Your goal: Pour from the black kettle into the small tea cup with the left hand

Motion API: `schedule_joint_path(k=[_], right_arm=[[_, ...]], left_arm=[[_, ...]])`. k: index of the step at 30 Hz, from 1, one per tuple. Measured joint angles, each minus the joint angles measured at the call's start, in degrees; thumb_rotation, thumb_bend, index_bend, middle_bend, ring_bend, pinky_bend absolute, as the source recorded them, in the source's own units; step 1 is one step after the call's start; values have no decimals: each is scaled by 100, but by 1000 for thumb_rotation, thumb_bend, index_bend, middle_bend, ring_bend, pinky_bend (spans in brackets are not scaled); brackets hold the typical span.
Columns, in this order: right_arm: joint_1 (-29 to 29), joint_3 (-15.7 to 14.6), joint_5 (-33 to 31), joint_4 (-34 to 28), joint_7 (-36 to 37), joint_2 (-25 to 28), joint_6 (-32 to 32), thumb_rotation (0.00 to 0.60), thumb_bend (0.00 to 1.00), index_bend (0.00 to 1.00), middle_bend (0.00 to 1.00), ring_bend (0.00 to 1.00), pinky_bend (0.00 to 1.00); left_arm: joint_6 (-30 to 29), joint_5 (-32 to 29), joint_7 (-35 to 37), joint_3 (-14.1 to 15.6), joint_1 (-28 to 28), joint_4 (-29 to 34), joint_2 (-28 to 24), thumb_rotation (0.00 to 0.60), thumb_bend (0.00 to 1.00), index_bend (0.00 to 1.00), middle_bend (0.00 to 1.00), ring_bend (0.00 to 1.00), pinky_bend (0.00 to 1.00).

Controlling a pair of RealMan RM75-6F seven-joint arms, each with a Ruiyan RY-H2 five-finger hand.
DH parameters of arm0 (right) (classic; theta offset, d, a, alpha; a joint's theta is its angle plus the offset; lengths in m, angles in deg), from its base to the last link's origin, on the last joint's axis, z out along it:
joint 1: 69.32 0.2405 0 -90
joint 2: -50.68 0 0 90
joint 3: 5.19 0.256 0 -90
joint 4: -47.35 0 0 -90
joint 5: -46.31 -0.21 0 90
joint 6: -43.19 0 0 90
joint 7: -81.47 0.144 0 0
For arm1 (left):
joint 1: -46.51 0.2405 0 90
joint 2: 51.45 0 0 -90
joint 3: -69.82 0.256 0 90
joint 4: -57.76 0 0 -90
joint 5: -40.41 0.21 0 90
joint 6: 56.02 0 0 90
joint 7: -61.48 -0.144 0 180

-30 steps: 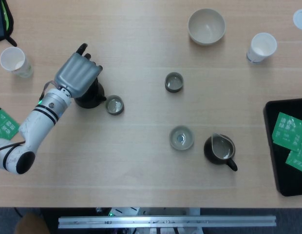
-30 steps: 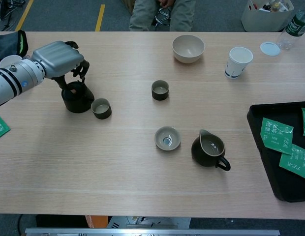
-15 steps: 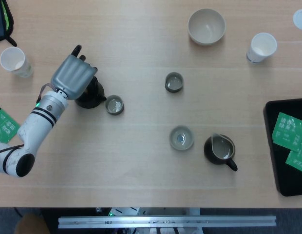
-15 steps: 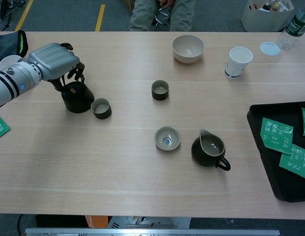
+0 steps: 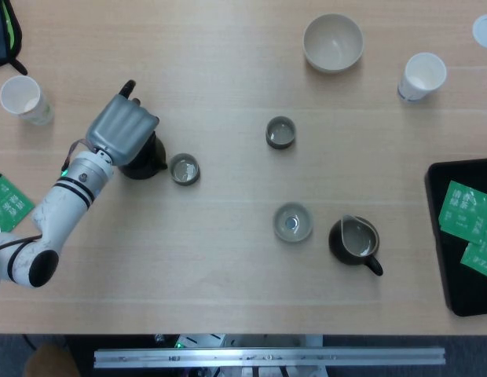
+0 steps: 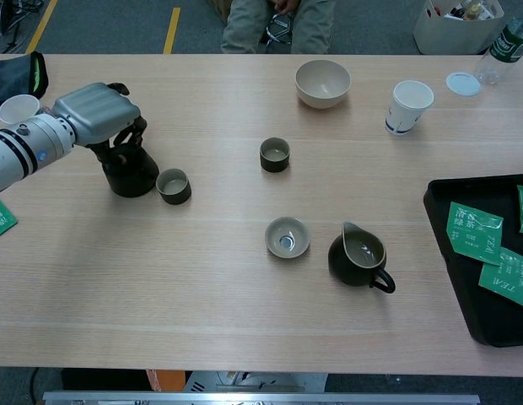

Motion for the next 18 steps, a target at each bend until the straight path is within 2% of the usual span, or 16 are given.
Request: schedule_joint_path(k=[6, 18], right_arm=[[-14, 0, -19, 14, 19, 2, -1, 600, 142, 334, 325, 221, 238], [-39, 15, -50, 56, 71, -7, 17, 600, 142, 334, 325, 221, 238]], left_arm=[[14, 12, -10, 25, -24, -2, 39, 600, 218, 589, 684, 471, 113], [20, -33, -105, 83, -51, 38, -13, 600, 218, 630, 728, 514, 113]])
